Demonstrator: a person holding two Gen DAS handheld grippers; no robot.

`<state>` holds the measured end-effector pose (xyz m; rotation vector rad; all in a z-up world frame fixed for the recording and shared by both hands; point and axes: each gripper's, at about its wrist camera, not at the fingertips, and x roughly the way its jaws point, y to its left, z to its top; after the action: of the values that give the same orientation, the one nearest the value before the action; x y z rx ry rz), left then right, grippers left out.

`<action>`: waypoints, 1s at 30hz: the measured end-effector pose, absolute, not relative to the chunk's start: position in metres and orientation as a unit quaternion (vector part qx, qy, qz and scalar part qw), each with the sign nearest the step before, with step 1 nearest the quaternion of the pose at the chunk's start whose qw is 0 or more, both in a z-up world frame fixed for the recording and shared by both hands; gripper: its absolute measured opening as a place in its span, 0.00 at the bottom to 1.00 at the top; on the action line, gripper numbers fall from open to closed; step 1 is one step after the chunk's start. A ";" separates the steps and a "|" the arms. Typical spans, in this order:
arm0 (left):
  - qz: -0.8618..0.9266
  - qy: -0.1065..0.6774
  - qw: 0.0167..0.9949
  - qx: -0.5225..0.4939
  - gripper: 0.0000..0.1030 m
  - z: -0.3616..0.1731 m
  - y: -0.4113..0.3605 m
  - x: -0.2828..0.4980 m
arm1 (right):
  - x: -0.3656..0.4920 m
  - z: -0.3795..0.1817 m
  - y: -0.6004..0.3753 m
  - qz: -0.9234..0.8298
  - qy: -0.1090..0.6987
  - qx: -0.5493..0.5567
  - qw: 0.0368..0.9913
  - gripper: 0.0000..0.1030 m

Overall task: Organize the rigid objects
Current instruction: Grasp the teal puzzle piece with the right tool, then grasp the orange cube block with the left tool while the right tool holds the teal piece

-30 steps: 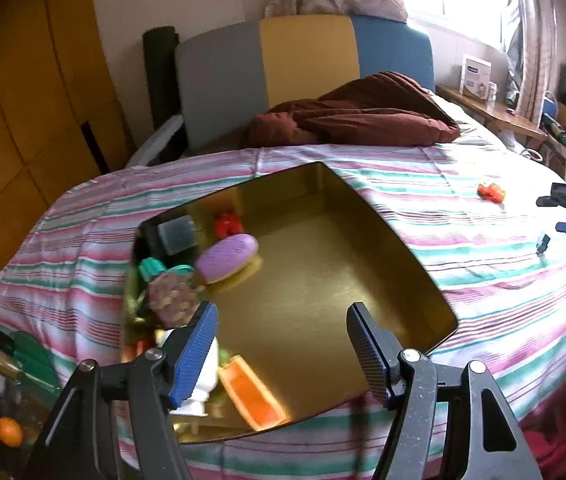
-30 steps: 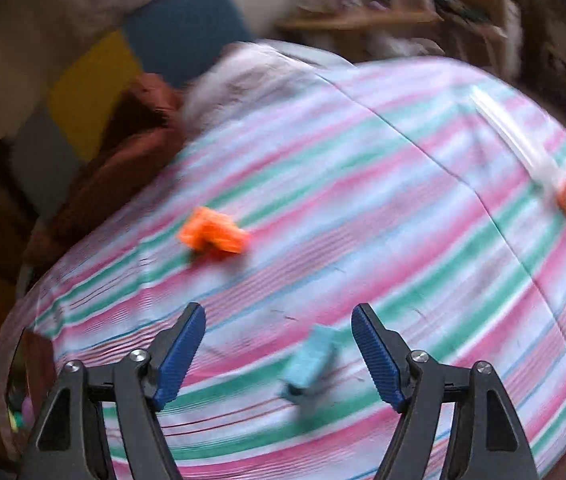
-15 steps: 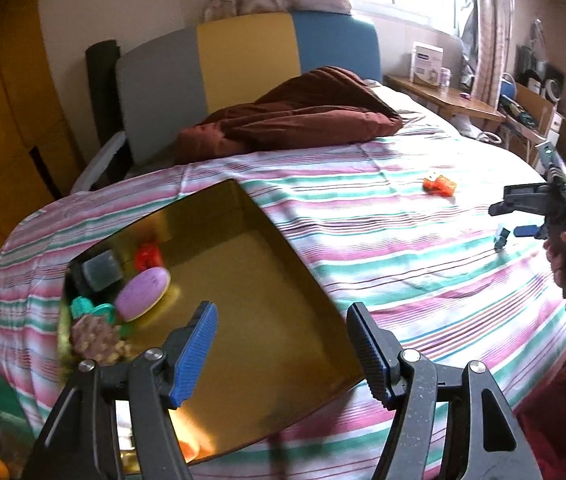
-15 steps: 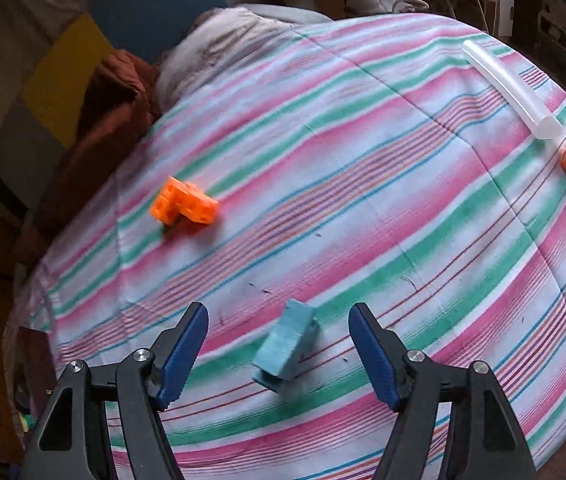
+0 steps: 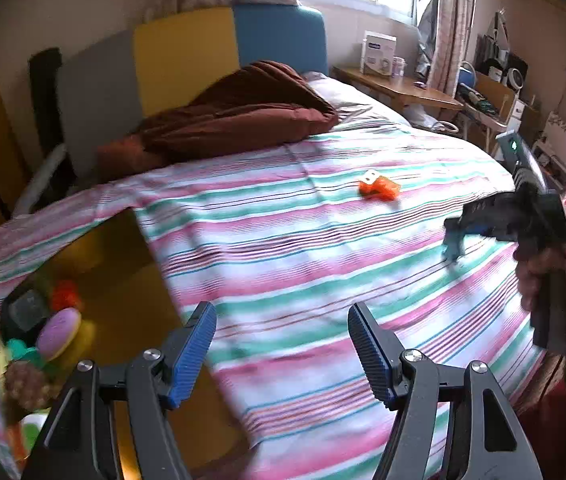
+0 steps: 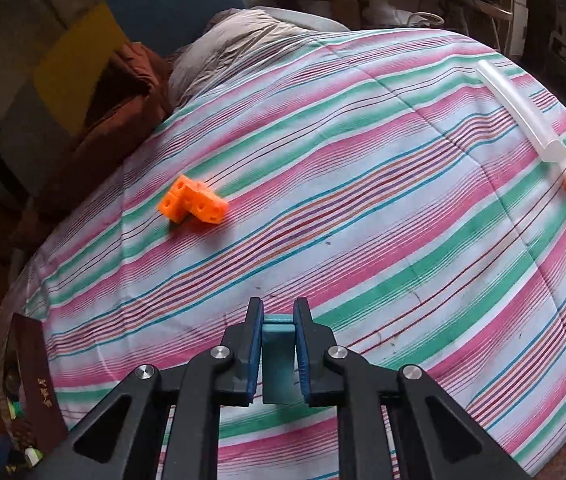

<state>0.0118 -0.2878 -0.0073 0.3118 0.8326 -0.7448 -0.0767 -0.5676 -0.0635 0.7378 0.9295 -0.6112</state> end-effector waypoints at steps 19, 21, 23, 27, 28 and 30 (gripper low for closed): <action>-0.384 0.457 0.785 0.168 0.67 -0.053 -0.453 0.072 | -0.119 -0.073 -0.602 -0.302 0.352 0.516 0.720 0.43; -0.395 0.447 0.782 0.179 0.67 -0.055 -0.473 0.073 | -0.123 -0.068 -0.603 -0.309 0.337 0.520 0.721 0.43; -0.404 0.441 0.778 0.194 0.68 -0.057 -0.492 0.075 | -0.129 -0.065 -0.605 -0.304 0.325 0.530 0.722 0.43; -0.406 0.466 0.766 0.176 0.70 -0.063 -0.526 0.088 | -0.135 -0.061 -0.606 -0.300 0.314 0.535 0.725 0.43; -0.401 0.469 0.768 0.172 0.70 -0.064 -0.532 0.091 | -0.134 -0.061 -0.606 -0.299 0.312 0.535 0.726 0.43; -0.379 0.465 0.783 0.167 0.72 -0.065 -0.543 0.099 | -0.132 -0.061 -0.606 -0.295 0.311 0.537 0.727 0.43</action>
<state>0.0989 -0.5433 -0.0648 0.3612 1.0027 -0.8178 -0.1320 -0.6063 -0.0609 1.1830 0.6866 -0.6511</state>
